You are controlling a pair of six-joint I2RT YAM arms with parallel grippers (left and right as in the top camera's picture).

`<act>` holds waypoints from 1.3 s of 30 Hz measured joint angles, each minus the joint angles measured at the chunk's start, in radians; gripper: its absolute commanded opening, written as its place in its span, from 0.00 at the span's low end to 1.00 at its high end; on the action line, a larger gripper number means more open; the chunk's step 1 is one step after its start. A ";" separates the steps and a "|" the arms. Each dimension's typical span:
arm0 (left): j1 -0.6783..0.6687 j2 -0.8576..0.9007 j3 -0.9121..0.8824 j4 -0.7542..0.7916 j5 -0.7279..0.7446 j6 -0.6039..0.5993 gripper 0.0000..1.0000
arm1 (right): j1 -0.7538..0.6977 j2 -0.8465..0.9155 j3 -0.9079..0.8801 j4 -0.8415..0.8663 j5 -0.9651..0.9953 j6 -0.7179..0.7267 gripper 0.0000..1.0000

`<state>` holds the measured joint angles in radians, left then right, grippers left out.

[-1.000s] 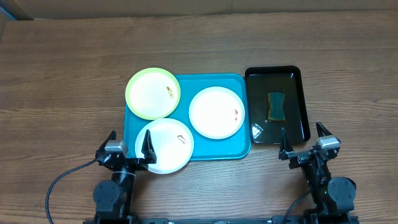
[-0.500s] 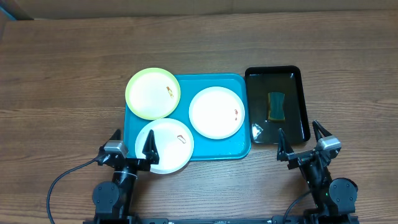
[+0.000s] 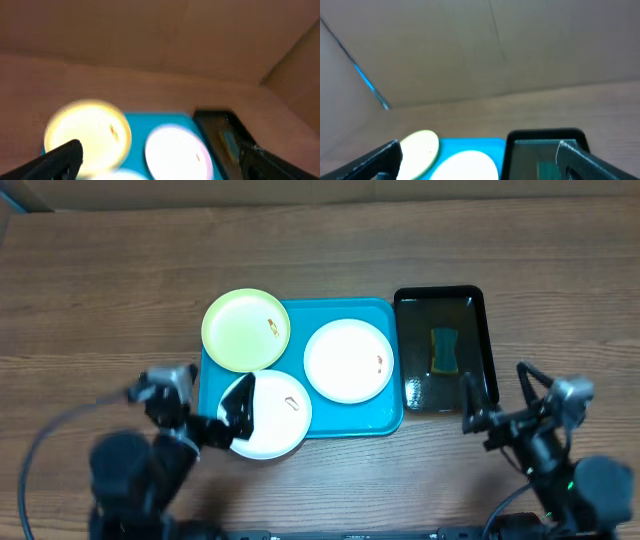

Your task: Clean dirty plates on tray and stack at the side

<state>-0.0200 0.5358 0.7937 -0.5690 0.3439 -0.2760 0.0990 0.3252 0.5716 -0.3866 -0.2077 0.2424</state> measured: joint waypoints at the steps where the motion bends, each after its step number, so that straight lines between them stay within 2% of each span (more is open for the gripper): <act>1: 0.000 0.082 0.084 -0.090 0.019 0.008 1.00 | 0.000 0.074 0.075 -0.048 -0.002 0.000 1.00; 6: 0.000 0.446 0.429 -0.432 0.065 0.040 1.00 | 0.000 0.462 0.410 -0.303 -0.056 -0.048 1.00; 9: 0.000 0.597 0.559 -0.533 0.074 0.045 1.00 | 0.000 0.700 0.598 -0.505 -0.101 -0.078 1.00; 13: 0.000 0.733 0.640 -0.572 0.082 0.047 1.00 | 0.000 0.968 0.775 -0.681 -0.177 -0.093 1.00; 14: 0.000 0.755 0.642 -0.571 0.083 0.047 0.98 | 0.000 1.014 0.799 -0.696 -0.190 -0.094 1.00; 16: 0.000 0.802 0.645 -0.579 0.084 0.046 0.85 | 0.000 1.090 0.828 -0.702 -0.210 -0.098 1.00; 18: -0.012 0.851 0.645 -0.585 0.083 0.048 0.78 | 0.000 1.138 0.835 -0.690 -0.211 -0.101 0.97; 21: -0.050 0.928 0.645 -0.574 0.082 0.050 0.60 | -0.001 1.188 0.835 -0.674 -0.180 -0.105 0.94; 23: -0.087 0.974 0.645 -0.550 0.073 0.048 0.57 | -0.002 1.203 0.835 -0.673 -0.145 -0.106 0.93; 31: -0.283 1.162 0.645 -0.378 -0.085 0.020 0.73 | -0.007 1.236 0.837 -0.666 -0.002 -0.108 0.93; 35: -0.328 1.233 0.645 -0.317 -0.130 -0.004 0.73 | -0.007 1.268 0.837 -0.638 0.031 -0.109 0.88; 39: -0.332 1.284 0.645 -0.303 -0.153 -0.021 0.70 | -0.007 1.316 0.836 -0.619 0.043 -0.109 0.87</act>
<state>-0.3519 1.8202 1.4387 -0.8715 0.1909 -0.2970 0.0921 1.6417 1.4078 -1.0058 -0.1650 0.1333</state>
